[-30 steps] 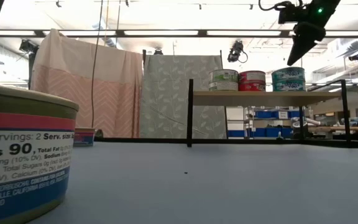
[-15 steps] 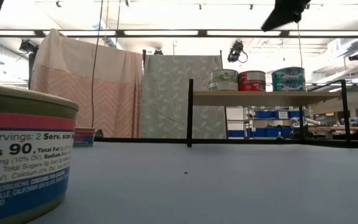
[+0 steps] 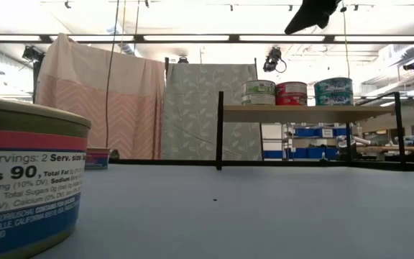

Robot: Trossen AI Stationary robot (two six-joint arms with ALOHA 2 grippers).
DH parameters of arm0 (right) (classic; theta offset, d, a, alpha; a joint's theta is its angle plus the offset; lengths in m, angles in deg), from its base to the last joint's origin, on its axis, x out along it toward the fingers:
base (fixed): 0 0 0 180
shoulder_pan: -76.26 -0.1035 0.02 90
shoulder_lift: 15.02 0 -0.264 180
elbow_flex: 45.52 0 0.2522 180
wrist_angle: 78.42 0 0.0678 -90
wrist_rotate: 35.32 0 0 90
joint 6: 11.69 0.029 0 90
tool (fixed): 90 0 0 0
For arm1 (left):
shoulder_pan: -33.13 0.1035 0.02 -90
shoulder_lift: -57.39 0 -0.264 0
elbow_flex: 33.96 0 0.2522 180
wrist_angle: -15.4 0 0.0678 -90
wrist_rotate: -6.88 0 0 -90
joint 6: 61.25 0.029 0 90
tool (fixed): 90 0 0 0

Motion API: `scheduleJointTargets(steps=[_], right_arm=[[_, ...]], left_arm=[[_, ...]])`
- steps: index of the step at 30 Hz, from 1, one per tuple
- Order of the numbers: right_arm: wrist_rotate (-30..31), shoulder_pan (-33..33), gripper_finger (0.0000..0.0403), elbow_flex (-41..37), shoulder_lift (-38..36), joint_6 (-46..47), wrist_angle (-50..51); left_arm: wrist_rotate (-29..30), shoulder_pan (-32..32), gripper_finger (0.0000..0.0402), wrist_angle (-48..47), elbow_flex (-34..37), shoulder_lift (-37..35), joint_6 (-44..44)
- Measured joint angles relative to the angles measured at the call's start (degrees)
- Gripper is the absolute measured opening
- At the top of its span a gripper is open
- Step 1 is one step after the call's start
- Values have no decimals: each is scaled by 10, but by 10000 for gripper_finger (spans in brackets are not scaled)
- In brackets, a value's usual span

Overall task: Stack canned seafood by type on shelf
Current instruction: Adjust the stacked tuna cans on the shelf

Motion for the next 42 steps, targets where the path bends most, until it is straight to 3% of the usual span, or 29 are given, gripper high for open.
scheduleJointTargets(steps=[6,14,20,26,30,36,42], right_arm=[[-9,-25,5,11,-13,45,-54],[-36,-30,2,134,-78,40,-54],[-64,-30,2,126,-183,59,-25],[-65,-30,2,29,-294,168,26],[-87,-30,2,-61,-355,233,-7],[-173,-30,3,-204,-405,313,-126],[-257,-30,3,-331,-418,367,-338]], left_arm=[[35,4,8,-77,0,-64,18],[80,4,6,-79,4,-212,-68],[97,4,3,-79,70,-325,-119],[114,4,3,-42,261,-465,-160],[116,4,3,87,437,-578,-207],[124,4,3,251,687,-747,-303],[126,4,3,401,867,-855,-380]])
